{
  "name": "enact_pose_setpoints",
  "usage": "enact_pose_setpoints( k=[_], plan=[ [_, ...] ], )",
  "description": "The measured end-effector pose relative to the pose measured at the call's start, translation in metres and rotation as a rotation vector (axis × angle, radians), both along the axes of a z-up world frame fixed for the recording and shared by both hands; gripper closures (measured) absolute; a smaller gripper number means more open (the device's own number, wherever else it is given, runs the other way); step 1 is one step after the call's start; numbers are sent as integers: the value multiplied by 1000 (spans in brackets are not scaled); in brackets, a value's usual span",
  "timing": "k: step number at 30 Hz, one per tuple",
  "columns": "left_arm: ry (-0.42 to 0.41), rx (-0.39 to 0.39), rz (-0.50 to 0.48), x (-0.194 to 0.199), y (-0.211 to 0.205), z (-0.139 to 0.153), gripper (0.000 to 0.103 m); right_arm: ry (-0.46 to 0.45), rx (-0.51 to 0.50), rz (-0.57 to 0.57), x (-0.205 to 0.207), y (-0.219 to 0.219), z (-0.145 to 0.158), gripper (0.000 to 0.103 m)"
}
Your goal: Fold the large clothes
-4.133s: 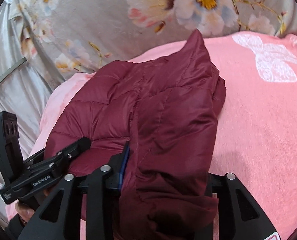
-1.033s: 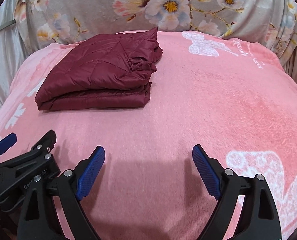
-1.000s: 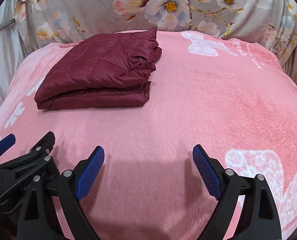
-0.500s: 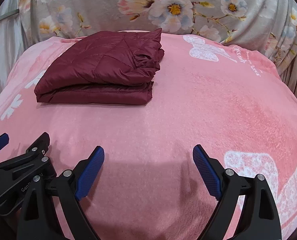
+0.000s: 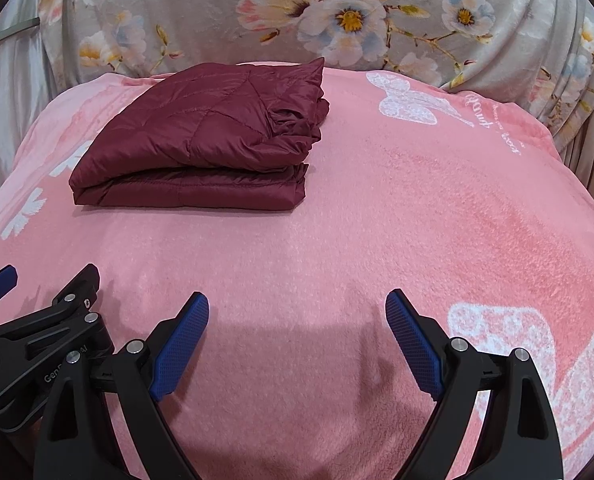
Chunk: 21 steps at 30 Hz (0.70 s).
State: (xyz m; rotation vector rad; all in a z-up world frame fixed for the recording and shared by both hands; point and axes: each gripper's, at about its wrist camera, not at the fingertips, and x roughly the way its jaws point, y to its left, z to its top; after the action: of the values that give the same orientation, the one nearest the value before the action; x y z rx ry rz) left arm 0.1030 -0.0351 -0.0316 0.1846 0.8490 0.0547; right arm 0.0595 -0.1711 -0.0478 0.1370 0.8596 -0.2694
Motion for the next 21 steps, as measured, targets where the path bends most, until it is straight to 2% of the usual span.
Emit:
enact_pose_setpoints(
  k=[21],
  plan=[
    [-4, -4, -1, -1, -3, 2, 7, -7, -3, -3, -2, -2, 0, 15]
  ],
)
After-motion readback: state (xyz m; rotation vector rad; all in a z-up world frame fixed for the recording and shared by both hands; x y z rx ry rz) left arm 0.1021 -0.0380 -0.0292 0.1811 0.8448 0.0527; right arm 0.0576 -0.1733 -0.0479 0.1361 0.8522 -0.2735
